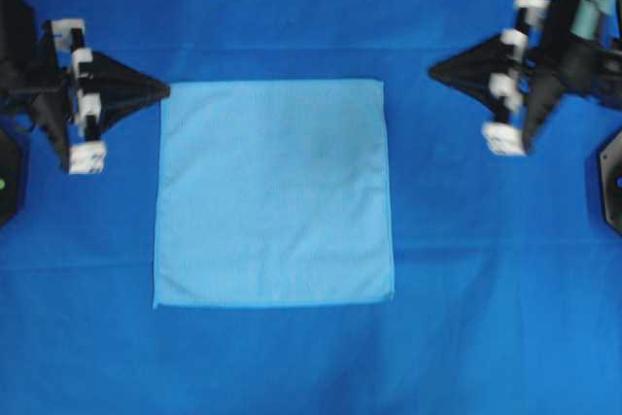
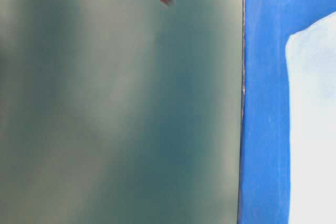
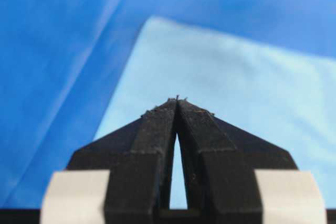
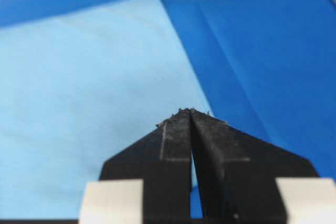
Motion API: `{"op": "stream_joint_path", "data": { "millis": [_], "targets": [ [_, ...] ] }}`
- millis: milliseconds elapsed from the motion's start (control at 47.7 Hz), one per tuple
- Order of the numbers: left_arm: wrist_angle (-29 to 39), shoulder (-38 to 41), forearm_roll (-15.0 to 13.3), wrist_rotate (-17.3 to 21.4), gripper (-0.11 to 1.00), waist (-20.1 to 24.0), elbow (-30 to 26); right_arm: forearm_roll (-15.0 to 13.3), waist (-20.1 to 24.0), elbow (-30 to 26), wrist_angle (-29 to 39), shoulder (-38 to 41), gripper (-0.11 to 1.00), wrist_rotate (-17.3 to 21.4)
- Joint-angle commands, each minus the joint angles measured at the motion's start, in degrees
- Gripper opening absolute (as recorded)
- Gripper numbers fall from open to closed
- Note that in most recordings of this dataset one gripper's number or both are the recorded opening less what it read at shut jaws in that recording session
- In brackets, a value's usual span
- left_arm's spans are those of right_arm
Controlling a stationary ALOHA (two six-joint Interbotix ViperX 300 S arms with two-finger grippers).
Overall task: Fold the light blue towel.
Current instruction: 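Move both grippers toward the far corners of the light blue towel, then grasp the far left and far right towel corners with both grippers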
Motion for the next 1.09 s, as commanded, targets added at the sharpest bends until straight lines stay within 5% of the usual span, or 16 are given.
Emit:
{"op": "stream_joint_path", "data": {
  "millis": [0,126,315,378,881,965,1070],
  "targets": [
    [-0.35,2.37,0.0,0.09,0.02,2.11,-0.09,0.18,-0.97,-3.78,0.79,4.92,0.01,0.09],
    [-1.14,7.03,0.0,-0.35,0.26,4.83,0.7,-0.09,-2.99,-7.82,3.6,12.83,0.05,0.0],
    [-4.57,15.29,0.0,-0.35,0.81,7.65,0.79,-0.44,-4.22,-11.87,4.48,22.5,0.56,-0.18],
    [-6.59,18.28,0.0,-0.26,0.91,8.44,0.88,-0.53,-4.31,-12.74,4.31,24.87,0.62,-0.18],
    [-12.83,34.54,0.0,-0.09,0.87,12.83,-0.35,-0.79,-6.06,-14.15,4.22,33.66,0.54,-0.44],
    [-12.04,34.45,0.0,0.0,0.76,12.83,-0.35,-1.05,-6.06,-13.97,4.31,33.84,0.49,-0.53],
    [-11.69,34.37,0.09,0.53,0.48,12.74,0.0,-1.85,-6.06,-13.89,4.57,33.75,0.24,-0.7]
  ]
}}
